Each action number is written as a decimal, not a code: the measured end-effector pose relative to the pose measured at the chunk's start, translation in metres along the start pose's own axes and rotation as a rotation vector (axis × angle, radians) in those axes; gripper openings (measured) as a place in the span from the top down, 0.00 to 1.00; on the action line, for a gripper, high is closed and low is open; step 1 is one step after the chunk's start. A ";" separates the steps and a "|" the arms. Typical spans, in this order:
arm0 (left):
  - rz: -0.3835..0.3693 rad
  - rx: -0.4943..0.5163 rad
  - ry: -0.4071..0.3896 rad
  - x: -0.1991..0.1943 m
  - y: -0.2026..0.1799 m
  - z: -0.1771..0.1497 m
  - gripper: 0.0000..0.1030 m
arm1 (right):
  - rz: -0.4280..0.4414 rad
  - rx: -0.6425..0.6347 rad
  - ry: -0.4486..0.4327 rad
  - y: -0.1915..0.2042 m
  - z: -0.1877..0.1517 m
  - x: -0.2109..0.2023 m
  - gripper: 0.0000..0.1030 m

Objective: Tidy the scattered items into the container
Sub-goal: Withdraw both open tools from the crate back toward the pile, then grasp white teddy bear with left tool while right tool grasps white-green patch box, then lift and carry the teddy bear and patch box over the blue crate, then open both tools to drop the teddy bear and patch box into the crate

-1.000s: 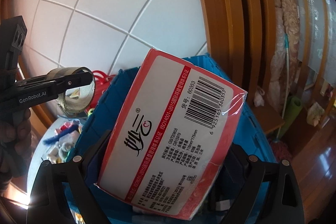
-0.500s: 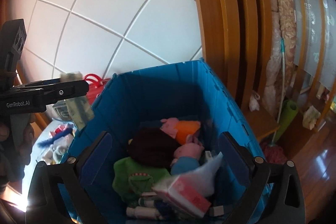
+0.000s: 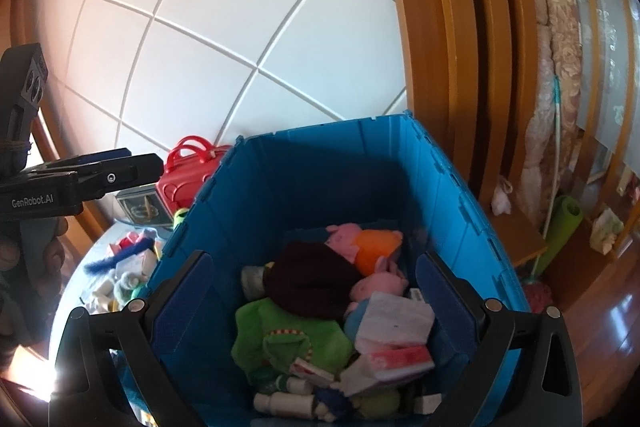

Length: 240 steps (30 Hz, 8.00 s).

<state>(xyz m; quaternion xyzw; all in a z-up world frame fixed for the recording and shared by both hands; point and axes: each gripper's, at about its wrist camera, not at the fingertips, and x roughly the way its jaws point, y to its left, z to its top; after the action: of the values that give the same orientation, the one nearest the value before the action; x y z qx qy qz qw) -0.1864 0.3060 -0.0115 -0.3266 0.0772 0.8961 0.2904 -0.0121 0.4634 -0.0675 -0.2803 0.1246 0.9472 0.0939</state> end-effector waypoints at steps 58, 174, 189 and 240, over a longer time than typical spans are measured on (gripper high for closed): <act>-0.191 0.157 0.404 0.042 0.167 -0.493 0.47 | -0.300 0.164 0.431 0.251 -0.321 0.150 0.00; 0.351 -0.235 -0.162 -0.304 0.324 -0.295 0.69 | 0.081 -0.262 0.045 0.425 -0.144 -0.082 0.25; 0.421 -0.251 -0.219 -0.335 0.303 -0.280 0.69 | 0.202 -0.304 -0.024 0.438 -0.127 -0.101 0.25; 0.309 0.017 -0.218 -0.137 0.050 -0.058 0.68 | 0.127 -0.146 -0.042 0.097 -0.008 -0.036 0.25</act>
<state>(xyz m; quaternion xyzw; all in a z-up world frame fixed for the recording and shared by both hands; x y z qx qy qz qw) -0.0991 0.1812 0.0269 -0.2092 0.1021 0.9595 0.1585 -0.0026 0.3649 -0.0365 -0.2579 0.0707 0.9634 0.0158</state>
